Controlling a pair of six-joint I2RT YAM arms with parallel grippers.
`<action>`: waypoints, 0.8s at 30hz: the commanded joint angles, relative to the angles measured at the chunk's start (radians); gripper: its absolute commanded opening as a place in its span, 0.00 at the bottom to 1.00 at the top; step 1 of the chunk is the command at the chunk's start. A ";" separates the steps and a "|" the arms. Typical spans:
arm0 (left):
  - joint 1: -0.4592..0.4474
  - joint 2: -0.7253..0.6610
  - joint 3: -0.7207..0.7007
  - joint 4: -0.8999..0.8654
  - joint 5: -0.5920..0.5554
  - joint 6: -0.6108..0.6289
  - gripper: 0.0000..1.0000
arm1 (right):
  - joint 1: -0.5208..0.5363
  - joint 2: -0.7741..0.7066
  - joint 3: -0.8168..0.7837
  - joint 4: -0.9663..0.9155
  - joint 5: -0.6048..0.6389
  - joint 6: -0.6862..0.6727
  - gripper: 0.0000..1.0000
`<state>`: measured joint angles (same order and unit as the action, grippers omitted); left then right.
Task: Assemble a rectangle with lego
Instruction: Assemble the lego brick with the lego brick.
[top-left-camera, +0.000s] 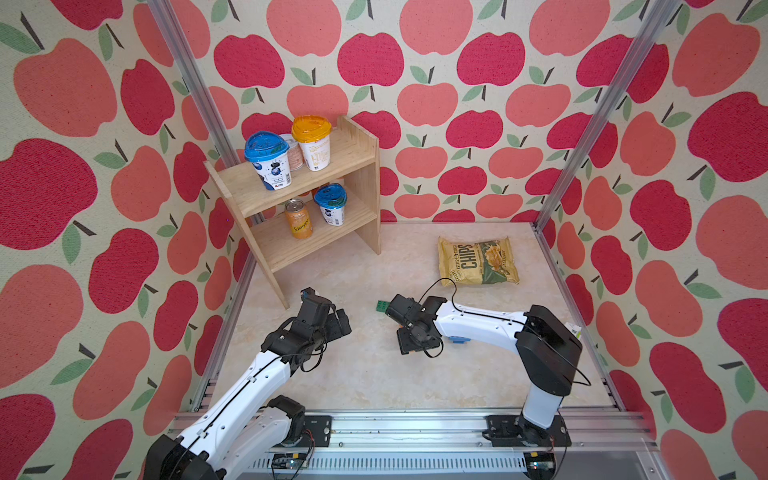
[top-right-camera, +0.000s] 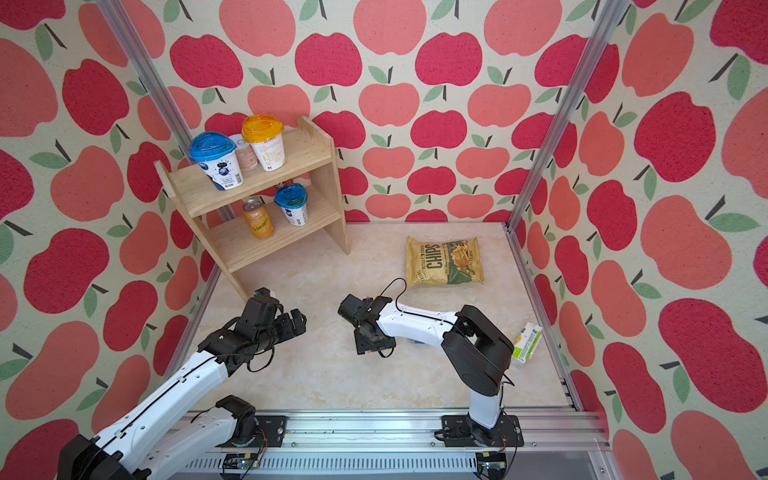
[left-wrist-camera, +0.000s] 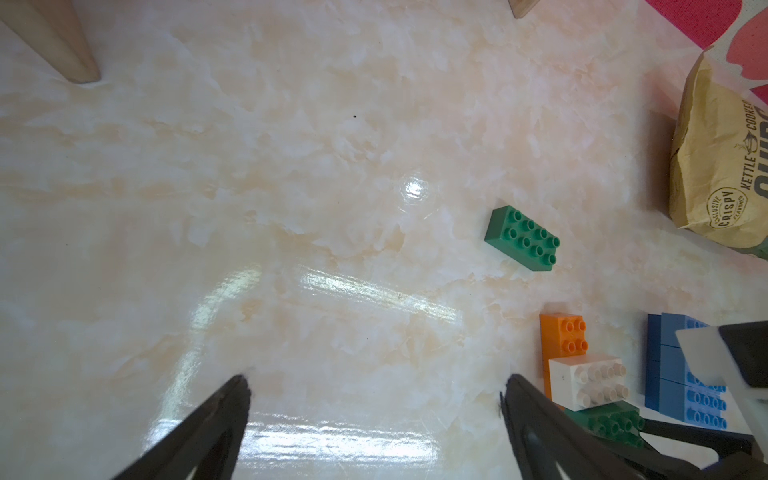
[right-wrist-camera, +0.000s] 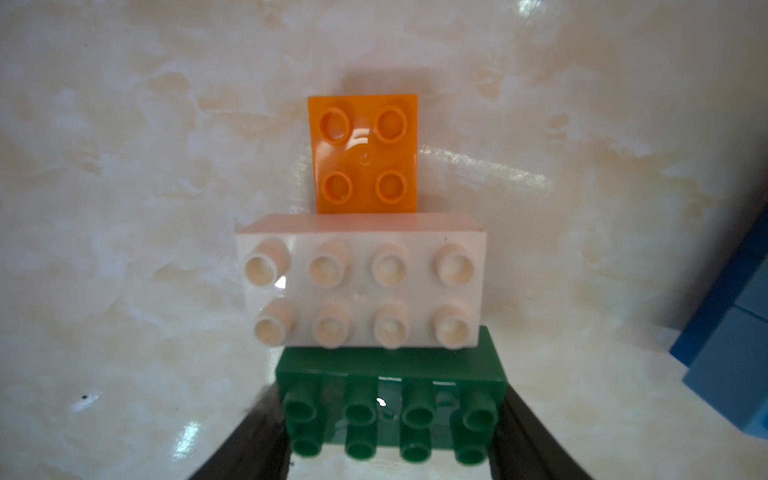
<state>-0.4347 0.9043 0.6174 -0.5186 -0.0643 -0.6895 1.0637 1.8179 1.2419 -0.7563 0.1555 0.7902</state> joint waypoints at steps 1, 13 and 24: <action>0.005 0.002 0.024 0.016 -0.011 -0.001 0.97 | -0.004 0.024 0.030 -0.030 -0.011 0.004 0.27; 0.005 -0.001 0.022 0.014 -0.009 -0.001 0.97 | 0.017 0.029 0.051 -0.058 -0.042 0.073 0.26; 0.005 -0.003 0.022 0.012 -0.011 0.002 0.97 | 0.012 0.063 0.060 -0.070 -0.022 0.086 0.24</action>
<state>-0.4347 0.9043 0.6174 -0.5186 -0.0643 -0.6895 1.0740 1.8484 1.2835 -0.7879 0.1226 0.8566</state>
